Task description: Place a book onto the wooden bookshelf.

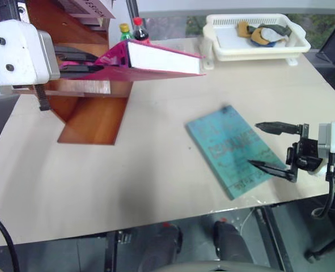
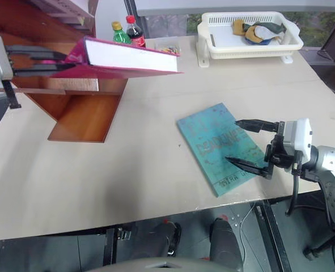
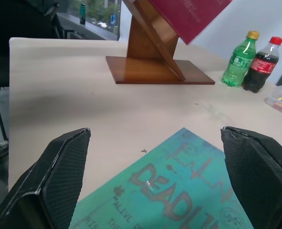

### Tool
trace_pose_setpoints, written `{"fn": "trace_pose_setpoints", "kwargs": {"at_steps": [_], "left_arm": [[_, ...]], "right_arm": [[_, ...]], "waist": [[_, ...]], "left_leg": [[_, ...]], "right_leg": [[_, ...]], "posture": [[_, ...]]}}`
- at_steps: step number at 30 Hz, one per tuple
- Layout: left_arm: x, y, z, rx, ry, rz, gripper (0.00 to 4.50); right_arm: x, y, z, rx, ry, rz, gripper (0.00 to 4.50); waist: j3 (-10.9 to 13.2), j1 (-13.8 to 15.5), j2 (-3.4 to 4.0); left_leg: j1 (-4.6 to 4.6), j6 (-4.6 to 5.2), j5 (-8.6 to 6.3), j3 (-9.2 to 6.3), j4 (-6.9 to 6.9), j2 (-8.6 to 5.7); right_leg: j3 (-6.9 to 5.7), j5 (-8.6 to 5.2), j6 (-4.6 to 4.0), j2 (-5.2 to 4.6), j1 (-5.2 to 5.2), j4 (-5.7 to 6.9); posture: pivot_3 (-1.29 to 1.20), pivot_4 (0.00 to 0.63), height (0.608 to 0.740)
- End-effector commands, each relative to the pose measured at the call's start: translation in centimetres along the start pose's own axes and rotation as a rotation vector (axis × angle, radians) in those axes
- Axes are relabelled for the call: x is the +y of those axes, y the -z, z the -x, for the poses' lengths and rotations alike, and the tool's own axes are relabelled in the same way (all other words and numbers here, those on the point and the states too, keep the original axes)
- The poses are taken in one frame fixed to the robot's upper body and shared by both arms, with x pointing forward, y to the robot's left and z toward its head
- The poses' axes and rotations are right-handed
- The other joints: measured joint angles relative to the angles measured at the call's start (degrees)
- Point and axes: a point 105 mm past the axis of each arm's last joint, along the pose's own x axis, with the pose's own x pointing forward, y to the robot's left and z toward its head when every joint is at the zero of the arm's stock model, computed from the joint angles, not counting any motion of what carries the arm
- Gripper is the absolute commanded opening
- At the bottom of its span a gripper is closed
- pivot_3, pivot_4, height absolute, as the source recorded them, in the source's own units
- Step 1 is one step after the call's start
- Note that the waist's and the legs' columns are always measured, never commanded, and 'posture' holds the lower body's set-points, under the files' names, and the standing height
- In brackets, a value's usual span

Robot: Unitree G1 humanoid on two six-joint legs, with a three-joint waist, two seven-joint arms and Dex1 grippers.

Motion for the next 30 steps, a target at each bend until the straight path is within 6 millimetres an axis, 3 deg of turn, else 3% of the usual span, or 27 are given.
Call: {"fn": "trace_pose_setpoints", "kwargs": {"at_steps": [1, 6, 14, 20, 30], "left_arm": [[1.7, 0.3, 3.2, 0.1, -0.079, -0.058, 0.24], [1.7, 2.8, 5.2, 0.263, -0.053, -0.075, 0.24], [-0.8, 8.0, 5.6, 0.445, -0.021, -0.011, 0.24], [-2.8, 9.2, 3.5, 0.42, -0.009, 0.023, 0.24], [-4.1, 9.6, 1.5, 0.382, -0.005, 0.048, 0.24]], "right_arm": [[-0.3, -0.5, -0.4, -0.026, -0.031, 0.041, 4.5], [-0.7, -0.6, -0.9, -0.043, -0.055, 0.05, 4.5], [-1.0, -1.2, -2.3, -0.067, -0.082, 0.068, 4.5], [-1.2, -2.1, -3.2, -0.075, -0.07, 0.081, 4.5], [-0.6, -7.1, -5.2, -0.239, -0.041, 0.065, 4.5]], "waist": [[0.0, -0.02, 0.01], [0.05, 0.23, 0.09], [0.09, 0.09, 0.17], [0.12, 0.11, 0.42], [0.13, -0.37, 0.43]], "left_leg": [[0.0, 0.0, 0.0, 0.0, -0.01, 0.02], [-0.01, -0.01, 0.0, 0.02, 0.0, 0.02], [-0.01, -0.02, -0.01, 0.04, -0.01, 0.04], [0.28, -0.05, 0.01, 0.28, -0.05, 0.11], [0.68, -0.11, 0.05, 0.8, -0.03, 0.71]], "right_leg": [[0.0, 0.0, 0.0, 0.03, -0.02, -0.01], [-0.01, 0.0, -0.01, 0.02, -0.01, 0.0], [0.01, 0.01, -0.02, 0.03, -0.05, 0.03], [0.24, 0.01, -0.08, 0.06, -0.11, 0.65], [0.36, 0.25, -0.41, 0.5, -0.15, 0.91]], "posture": [[0.0, 0.15, 0.74], [0.0, 0.15, 0.74], [0.0, 0.15, 0.74], [0.0, 0.15, 0.74], [0.0, 0.15, 0.74]]}}
